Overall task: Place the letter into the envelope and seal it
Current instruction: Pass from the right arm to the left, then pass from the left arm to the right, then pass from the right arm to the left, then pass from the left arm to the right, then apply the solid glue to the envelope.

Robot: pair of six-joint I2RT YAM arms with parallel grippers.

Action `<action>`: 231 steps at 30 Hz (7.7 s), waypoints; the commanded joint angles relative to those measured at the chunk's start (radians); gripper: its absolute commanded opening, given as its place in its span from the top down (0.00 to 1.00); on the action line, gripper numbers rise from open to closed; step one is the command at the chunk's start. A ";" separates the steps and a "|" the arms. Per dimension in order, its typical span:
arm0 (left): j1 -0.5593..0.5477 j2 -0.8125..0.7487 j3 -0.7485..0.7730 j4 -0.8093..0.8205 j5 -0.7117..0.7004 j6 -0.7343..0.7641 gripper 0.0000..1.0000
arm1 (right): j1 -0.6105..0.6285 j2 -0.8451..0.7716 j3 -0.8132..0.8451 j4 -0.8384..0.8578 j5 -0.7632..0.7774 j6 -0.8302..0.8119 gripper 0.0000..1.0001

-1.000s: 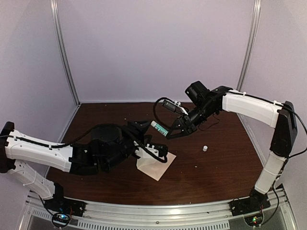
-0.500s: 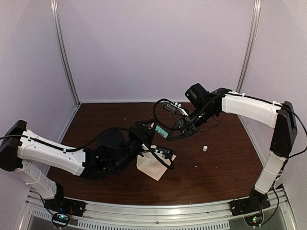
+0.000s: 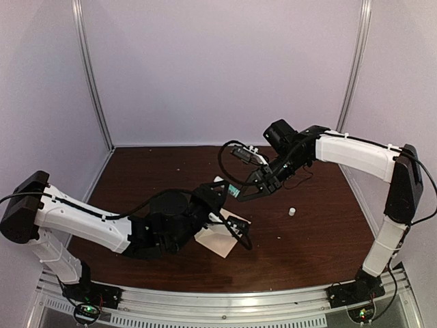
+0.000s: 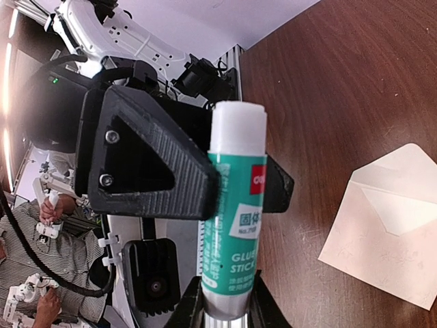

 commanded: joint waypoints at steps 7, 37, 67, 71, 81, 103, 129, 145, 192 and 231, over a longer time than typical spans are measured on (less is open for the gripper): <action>-0.007 0.052 0.061 0.058 -0.028 0.026 0.78 | 0.011 0.001 -0.012 0.001 -0.049 -0.006 0.80; 0.460 0.041 0.281 -0.436 1.325 -1.826 0.91 | -0.072 -0.129 0.179 0.026 0.289 -0.303 0.43; 0.465 0.030 0.231 -0.329 1.350 -1.913 0.90 | 0.017 -0.005 0.194 -0.016 0.196 -0.233 0.67; 0.472 0.022 0.223 -0.321 1.339 -1.918 0.90 | 0.020 0.002 0.193 -0.017 0.198 -0.228 0.73; 0.475 0.025 0.218 -0.331 1.309 -1.917 0.69 | 0.019 -0.004 0.209 -0.011 0.198 -0.215 0.88; 0.473 0.038 0.223 -0.318 1.374 -1.897 0.53 | 0.012 0.001 0.247 0.035 0.160 -0.150 0.89; 0.473 0.030 0.244 -0.381 1.366 -1.840 0.89 | 0.020 -0.001 0.229 -0.023 0.280 -0.192 0.52; 0.473 0.038 0.249 -0.384 1.378 -1.839 0.90 | 0.041 0.031 0.234 -0.042 0.283 -0.211 0.65; 0.557 0.139 0.046 -0.548 1.334 -2.255 1.00 | 0.063 0.104 -0.005 0.190 0.586 -0.334 1.00; 0.513 0.335 0.045 -0.602 1.259 -2.245 1.00 | 0.171 0.240 -0.057 0.272 0.653 -0.301 1.00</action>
